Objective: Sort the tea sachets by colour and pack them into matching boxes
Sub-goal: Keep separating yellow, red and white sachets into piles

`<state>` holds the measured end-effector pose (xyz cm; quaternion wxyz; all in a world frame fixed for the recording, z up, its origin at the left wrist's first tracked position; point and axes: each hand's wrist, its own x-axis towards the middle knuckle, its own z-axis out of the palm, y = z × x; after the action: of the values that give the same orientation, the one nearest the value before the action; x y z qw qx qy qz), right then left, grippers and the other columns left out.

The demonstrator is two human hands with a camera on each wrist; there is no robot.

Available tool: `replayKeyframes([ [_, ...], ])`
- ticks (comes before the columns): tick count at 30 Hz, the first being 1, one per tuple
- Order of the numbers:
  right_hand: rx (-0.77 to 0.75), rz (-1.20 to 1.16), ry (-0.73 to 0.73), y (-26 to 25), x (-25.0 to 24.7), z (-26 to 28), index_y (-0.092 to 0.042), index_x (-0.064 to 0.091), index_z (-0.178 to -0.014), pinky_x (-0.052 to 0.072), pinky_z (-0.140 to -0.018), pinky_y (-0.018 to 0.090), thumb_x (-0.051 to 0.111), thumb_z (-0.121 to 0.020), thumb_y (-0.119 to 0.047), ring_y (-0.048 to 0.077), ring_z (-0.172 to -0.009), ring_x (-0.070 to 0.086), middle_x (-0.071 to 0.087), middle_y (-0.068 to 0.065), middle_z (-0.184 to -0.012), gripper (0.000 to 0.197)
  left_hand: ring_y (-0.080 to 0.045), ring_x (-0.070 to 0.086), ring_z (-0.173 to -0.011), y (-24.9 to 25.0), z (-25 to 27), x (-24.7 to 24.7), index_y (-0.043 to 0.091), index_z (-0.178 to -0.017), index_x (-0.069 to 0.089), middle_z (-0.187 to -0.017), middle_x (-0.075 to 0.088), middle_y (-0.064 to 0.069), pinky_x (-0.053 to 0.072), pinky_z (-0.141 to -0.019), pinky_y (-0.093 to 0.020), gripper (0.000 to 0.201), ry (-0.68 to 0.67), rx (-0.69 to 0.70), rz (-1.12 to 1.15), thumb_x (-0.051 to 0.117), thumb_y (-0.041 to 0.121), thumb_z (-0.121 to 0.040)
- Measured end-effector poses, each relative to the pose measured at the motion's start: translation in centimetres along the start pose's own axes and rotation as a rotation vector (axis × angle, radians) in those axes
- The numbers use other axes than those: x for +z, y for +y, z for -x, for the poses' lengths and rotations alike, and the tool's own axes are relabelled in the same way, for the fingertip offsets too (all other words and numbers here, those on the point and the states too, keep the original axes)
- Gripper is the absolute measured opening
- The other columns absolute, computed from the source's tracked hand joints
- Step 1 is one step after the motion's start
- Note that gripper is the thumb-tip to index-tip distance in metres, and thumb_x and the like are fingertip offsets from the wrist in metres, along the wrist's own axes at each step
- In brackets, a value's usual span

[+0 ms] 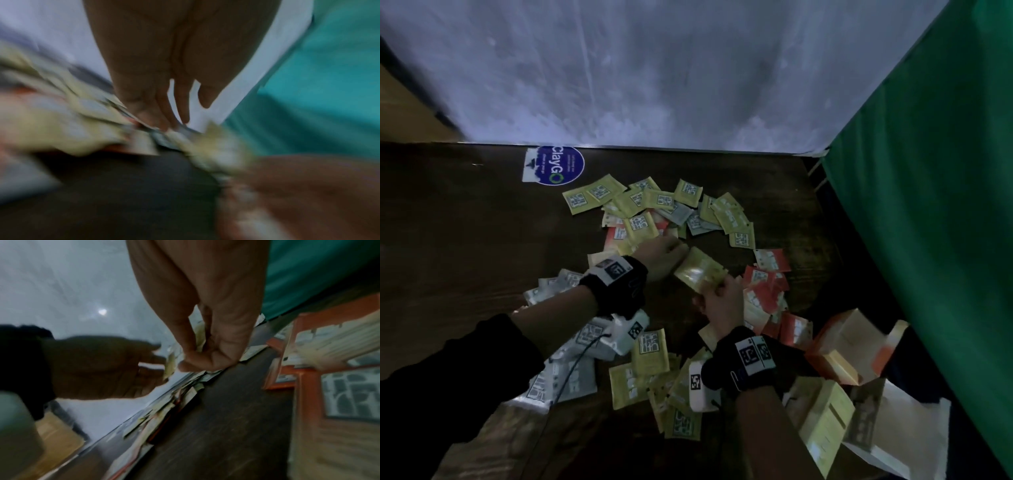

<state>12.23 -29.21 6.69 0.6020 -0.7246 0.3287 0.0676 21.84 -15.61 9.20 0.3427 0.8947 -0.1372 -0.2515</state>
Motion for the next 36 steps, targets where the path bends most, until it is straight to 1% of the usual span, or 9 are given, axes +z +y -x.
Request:
replayKeyframes([
  [3,-0.085,0.115,0.086,0.9,-1.8,-0.3,-0.024,0.059,-0.092,0.054,-0.070,0.037,0.054,-0.094,-0.017,0.023,-0.078,0.067,0.069,0.008,-0.092,0.009,-0.033,0.022,-0.139,-4.2,-2.7,-2.0,0.030,-0.144,0.024,-0.154,0.018,-0.009,0.030,-0.110,-0.047,0.080,0.005,-0.057,-0.438,0.070,0.034,-0.078],
  [5,-0.089,0.084,0.084,1.3,-2.8,0.1,-0.022,0.061,-0.097,0.054,-0.067,0.034,0.053,-0.095,-0.015,0.015,-0.070,0.065,0.069,0.002,-0.085,0.011,-0.036,-0.004,-0.144,-6.9,-4.2,-3.0,0.034,-0.149,0.000,-0.157,-0.011,-0.005,0.016,-0.113,-0.054,0.117,-0.144,-0.039,-0.662,0.082,0.038,-0.065],
  [7,-0.094,0.054,0.091,1.6,-3.5,0.6,-0.026,0.059,-0.090,0.055,-0.068,0.034,0.053,-0.096,-0.015,0.013,-0.069,0.064,0.067,-0.002,-0.083,0.014,-0.035,-0.012,-0.144,-8.5,-5.4,-3.4,0.036,-0.148,-0.010,-0.157,-0.017,-0.005,0.013,-0.114,-0.057,0.127,-0.258,0.007,-0.743,0.084,0.042,-0.062],
  [13,-0.097,0.052,0.084,2.6,-3.8,0.9,-0.007,0.062,-0.099,0.051,-0.060,0.024,0.056,-0.095,-0.014,0.007,-0.066,0.061,0.065,-0.002,-0.082,0.011,-0.030,0.041,-0.126,-7.3,-6.7,-3.5,0.037,-0.140,0.029,-0.144,0.032,-0.005,0.042,-0.101,-0.045,0.070,-0.134,0.047,-0.724,0.066,0.033,-0.082],
  [16,-0.103,0.055,0.067,2.5,-3.6,1.2,-0.009,0.060,-0.093,0.049,-0.056,0.020,0.055,-0.095,-0.012,0.005,-0.059,0.058,0.064,-0.003,-0.077,0.007,-0.034,0.045,-0.120,-7.1,-6.8,-3.2,0.027,-0.139,0.032,-0.139,0.036,-0.010,0.043,-0.096,-0.043,0.056,-0.078,0.018,-0.683,0.056,0.027,-0.089],
  [24,-0.095,0.017,0.026,2.1,-3.2,1.8,-0.021,0.059,-0.082,0.054,-0.070,0.039,0.055,-0.095,-0.015,0.010,-0.062,0.060,0.065,0.001,-0.079,0.016,-0.030,0.060,-0.105,-6.4,-4.4,-4.5,0.006,-0.118,0.061,-0.112,0.064,-0.015,0.042,-0.085,-0.030,0.030,0.193,0.003,-0.202,0.060,0.011,-0.089],
  [28,-0.107,-0.097,-0.106,1.1,-3.3,2.5,-0.019,0.067,-0.101,0.050,-0.066,0.024,0.055,-0.095,-0.013,0.008,-0.077,0.062,0.069,-0.005,-0.090,0.014,-0.022,0.053,-0.084,-3.3,-0.6,-4.6,0.004,-0.123,0.046,-0.097,0.054,-0.006,0.040,-0.071,-0.031,0.037,0.401,-0.033,0.054,0.059,0.014,-0.090],
  [32,-0.014,-0.120,-0.283,0.3,-2.2,2.8,-0.017,0.068,-0.096,0.042,-0.067,0.029,0.055,-0.096,-0.020,0.019,-0.081,0.057,0.065,0.004,-0.091,0.014,-0.019,0.056,-0.087,-0.4,4.3,-1.1,0.014,-0.112,0.043,-0.104,0.056,-0.009,0.049,-0.071,-0.029,0.014,0.093,-0.064,0.424,0.039,0.018,-0.100],
  [36,-0.134,0.165,-0.313,0.3,-1.3,3.5,-0.008,0.064,-0.096,0.043,-0.066,0.036,0.052,-0.096,-0.040,0.022,-0.072,0.057,0.063,0.006,-0.082,0.034,-0.014,0.059,-0.101,0.6,7.8,1.6,0.017,-0.122,0.046,-0.113,0.058,-0.001,0.051,-0.086,-0.030,0.046,-0.130,-0.052,0.706,0.047,0.051,-0.091],
])
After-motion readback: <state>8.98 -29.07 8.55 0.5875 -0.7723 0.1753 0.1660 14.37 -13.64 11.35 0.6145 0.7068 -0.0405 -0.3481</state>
